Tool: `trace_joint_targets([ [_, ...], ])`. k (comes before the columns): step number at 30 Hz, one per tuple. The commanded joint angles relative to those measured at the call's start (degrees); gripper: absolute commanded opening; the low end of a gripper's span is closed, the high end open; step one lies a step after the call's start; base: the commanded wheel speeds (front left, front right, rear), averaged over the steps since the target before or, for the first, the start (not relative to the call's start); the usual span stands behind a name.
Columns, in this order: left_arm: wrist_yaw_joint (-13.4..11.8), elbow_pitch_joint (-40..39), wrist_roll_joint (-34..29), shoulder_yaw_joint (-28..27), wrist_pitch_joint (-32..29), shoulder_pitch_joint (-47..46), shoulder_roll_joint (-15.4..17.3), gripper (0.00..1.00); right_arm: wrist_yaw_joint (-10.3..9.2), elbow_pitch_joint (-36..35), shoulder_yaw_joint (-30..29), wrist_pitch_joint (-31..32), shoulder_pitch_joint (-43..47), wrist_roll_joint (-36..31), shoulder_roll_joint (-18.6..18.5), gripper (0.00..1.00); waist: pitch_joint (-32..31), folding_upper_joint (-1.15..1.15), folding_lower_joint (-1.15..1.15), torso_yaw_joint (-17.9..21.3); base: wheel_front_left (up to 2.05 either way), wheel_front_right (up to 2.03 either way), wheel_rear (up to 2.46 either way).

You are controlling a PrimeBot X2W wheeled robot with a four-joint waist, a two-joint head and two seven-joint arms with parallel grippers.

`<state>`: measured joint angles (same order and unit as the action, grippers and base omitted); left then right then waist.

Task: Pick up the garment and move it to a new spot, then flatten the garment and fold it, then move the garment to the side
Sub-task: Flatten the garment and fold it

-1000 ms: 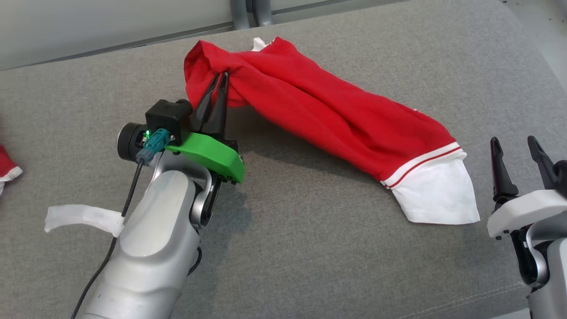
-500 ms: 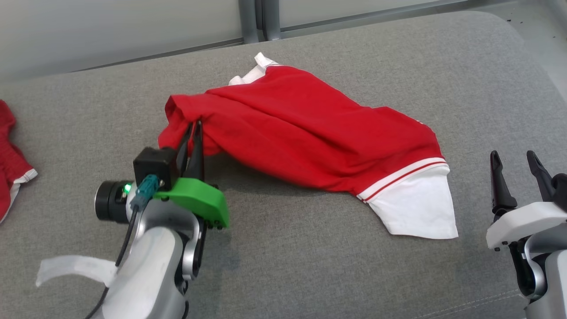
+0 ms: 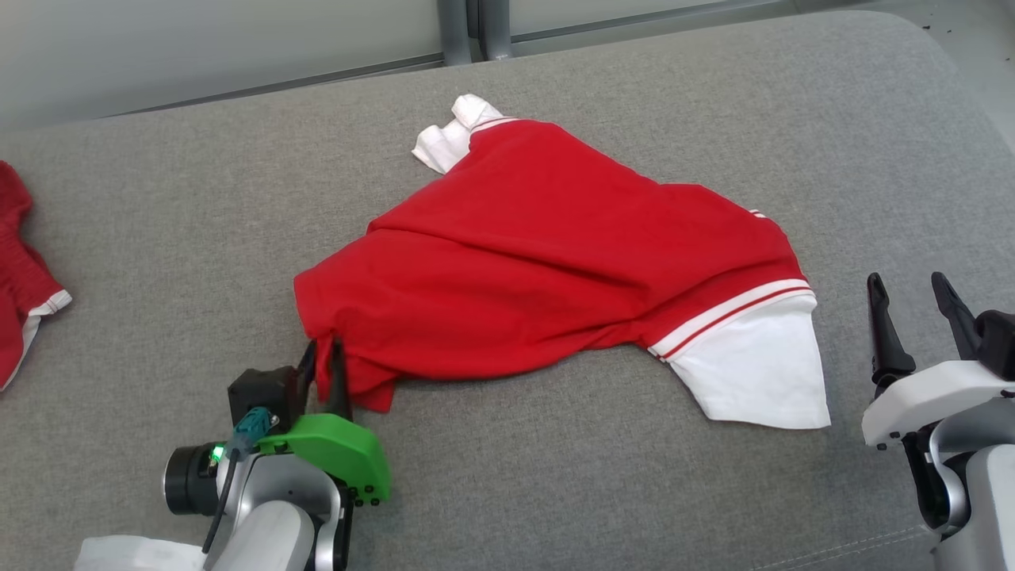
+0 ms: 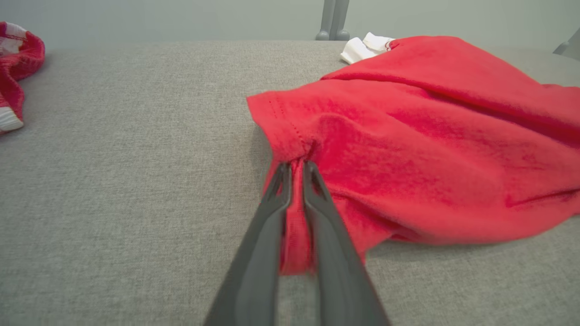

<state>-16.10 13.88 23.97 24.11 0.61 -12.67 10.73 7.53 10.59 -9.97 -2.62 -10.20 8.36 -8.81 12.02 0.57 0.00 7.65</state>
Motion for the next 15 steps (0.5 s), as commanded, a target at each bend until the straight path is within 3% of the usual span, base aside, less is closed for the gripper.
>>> trace_joint_targets([
  [1, 0.38, 1.33, 0.05, -0.62, 1.46, -0.41, 0.24, 1.0, -0.07, 0.26, 0.15, -0.38, -0.5, -0.48, -0.32, 1.0, -0.26, -0.57, 0.0, -0.26, 0.0, 0.0, 0.0],
  [6, 0.53, 3.16, 0.24, -1.4, 4.63, -1.57, 0.24, 1.0, -0.07, 0.52, 0.19, -0.34, 0.08, -0.67, -0.43, 1.0, -1.0, -0.57, 0.0, -0.83, 0.0, 0.0, 0.0],
  [15, 1.28, 2.88, 1.87, -1.02, 4.19, 2.17, 0.72, 1.0, -0.07, 0.82, 0.46, -0.45, 1.14, -0.44, -0.13, 1.0, -2.09, -0.57, 0.0, -1.31, 0.0, 0.0, 0.0],
])
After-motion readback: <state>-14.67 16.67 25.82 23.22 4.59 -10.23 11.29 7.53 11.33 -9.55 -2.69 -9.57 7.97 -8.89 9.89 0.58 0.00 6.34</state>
